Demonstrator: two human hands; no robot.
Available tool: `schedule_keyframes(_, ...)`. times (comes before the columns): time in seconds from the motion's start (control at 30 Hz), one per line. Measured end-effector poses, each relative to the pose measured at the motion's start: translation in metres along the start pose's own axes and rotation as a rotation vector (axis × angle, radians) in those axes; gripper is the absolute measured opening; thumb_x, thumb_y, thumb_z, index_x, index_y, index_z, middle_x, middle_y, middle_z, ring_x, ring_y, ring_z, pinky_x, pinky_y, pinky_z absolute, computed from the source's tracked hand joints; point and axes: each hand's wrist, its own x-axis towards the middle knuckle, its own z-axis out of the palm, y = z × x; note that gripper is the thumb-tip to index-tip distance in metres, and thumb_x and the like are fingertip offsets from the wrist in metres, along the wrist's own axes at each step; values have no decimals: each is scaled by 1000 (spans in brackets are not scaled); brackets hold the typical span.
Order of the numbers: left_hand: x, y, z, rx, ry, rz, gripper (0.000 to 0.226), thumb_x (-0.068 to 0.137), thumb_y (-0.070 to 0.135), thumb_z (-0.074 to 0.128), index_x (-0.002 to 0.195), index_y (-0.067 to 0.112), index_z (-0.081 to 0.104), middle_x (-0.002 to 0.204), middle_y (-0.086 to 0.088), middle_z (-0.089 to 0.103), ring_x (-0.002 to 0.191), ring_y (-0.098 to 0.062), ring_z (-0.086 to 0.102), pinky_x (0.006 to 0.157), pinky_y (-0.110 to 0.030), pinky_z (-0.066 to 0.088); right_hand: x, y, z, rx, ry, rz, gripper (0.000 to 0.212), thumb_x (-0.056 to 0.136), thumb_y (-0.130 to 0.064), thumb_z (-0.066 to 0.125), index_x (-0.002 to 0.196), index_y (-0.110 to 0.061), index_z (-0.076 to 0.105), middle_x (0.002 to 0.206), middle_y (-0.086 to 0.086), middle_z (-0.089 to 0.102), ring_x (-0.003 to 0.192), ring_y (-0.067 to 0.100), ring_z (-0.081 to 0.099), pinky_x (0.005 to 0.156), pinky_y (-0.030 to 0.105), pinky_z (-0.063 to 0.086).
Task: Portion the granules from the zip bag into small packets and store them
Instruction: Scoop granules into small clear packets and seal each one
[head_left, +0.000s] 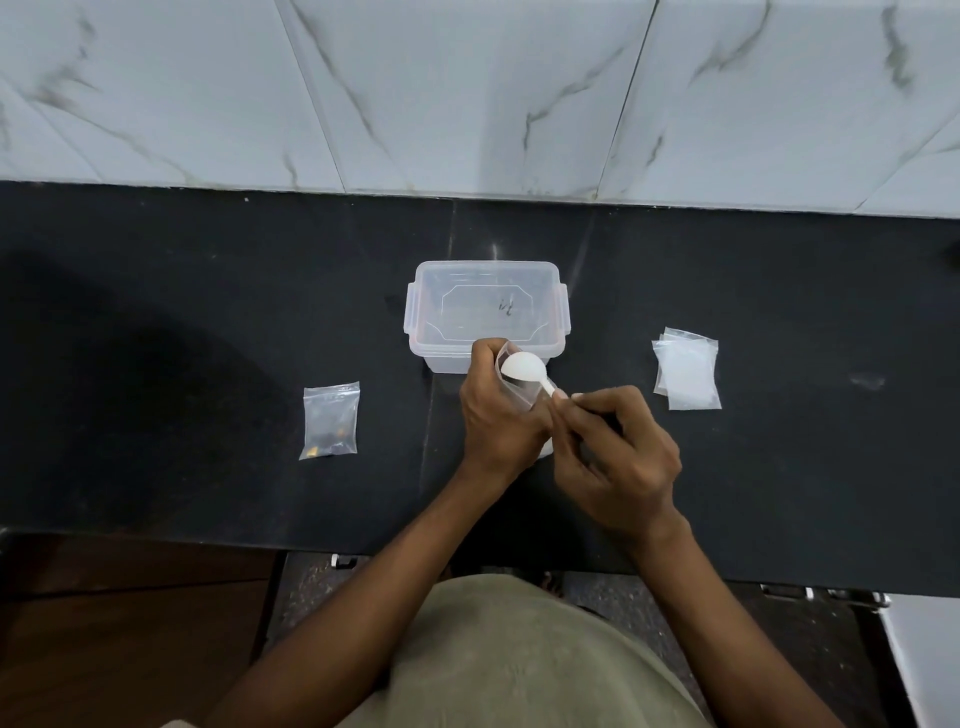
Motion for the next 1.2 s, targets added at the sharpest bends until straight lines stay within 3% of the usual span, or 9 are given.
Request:
schedule_keyframes(0.1, 0, 0, 0, -25, -14, -15, 47, 64, 28, 79, 97, 17, 48, 85, 0, 60, 70, -7, 55, 62, -16, 46, 1, 2, 2, 5, -29, 12, 7, 80, 5, 81, 76, 7, 75, 74, 17, 62, 56, 22, 58, 53, 29, 50)
schedule_keyframes(0.23, 0, 1, 0, 6, -8, -7, 46, 65, 37, 74, 99, 17, 48, 88, -4, 62, 74, -11, 57, 65, -13, 46, 1, 3, 4, 32, 42, 91, 9, 84, -2, 77, 77, 4, 77, 74, 14, 62, 62, 13, 55, 63, 9, 45)
schedule_keyframes(0.3, 0, -1, 0, 14, -1, -19, 43, 66, 34, 74, 96, 17, 49, 84, -1, 62, 71, -8, 55, 64, -14, 45, 2, 2, 5, 97, 33, 185, 7, 83, -2, 79, 78, 3, 78, 73, 11, 61, 62, 11, 54, 63, 8, 42)
schedule_keyframes(0.5, 2, -14, -7, 102, 15, -101, 37, 75, 8, 78, 97, 20, 51, 88, 8, 64, 80, -6, 62, 69, -17, 50, 18, 7, 3, 679, 80, 1095, 12, 84, 2, 78, 74, -5, 77, 74, 14, 68, 49, 16, 59, 43, 26, 49)
schedule_keyframes(0.63, 2, -21, -16, 144, 20, -169, 28, 76, 7, 71, 95, 16, 52, 85, 8, 63, 79, -3, 61, 67, -13, 46, 14, 25, 3, 732, 17, 1331, 11, 84, 6, 74, 75, -1, 75, 58, 4, 67, 48, 12, 55, 42, 22, 44)
schedule_keyframes(0.77, -1, -26, -23, 247, 56, -311, 28, 78, 12, 72, 98, 16, 53, 90, 4, 65, 82, -15, 63, 72, -27, 51, -4, 37, 10, 480, -144, 1239, 13, 83, 0, 78, 71, -5, 76, 74, 10, 72, 48, 20, 61, 43, 26, 50)
schedule_keyframes(0.97, 0, -37, -20, 435, -74, -628, 61, 73, 43, 79, 116, 15, 47, 117, -2, 56, 112, -25, 57, 93, -44, 51, -20, 36, 30, 106, -326, 712, 11, 74, -4, 81, 66, -10, 76, 71, -2, 60, 63, 12, 61, 55, 10, 43)
schedule_keyframes(1.1, 0, -36, -16, 490, -25, -725, 78, 70, 39, 84, 126, 5, 42, 135, -12, 46, 130, -31, 42, 100, -43, 45, -29, 39, 40, 28, -427, 506, 11, 75, 0, 77, 66, -5, 72, 73, 0, 51, 56, 13, 52, 51, 25, 45)
schedule_keyframes(1.2, 3, -40, -18, 402, -16, -853, 72, 69, 31, 81, 122, 7, 39, 123, -10, 55, 119, -33, 56, 94, -42, 52, -33, 40, 43, -37, -494, 468, 11, 76, 0, 75, 66, -3, 71, 75, 1, 50, 55, 18, 51, 50, 37, 49)
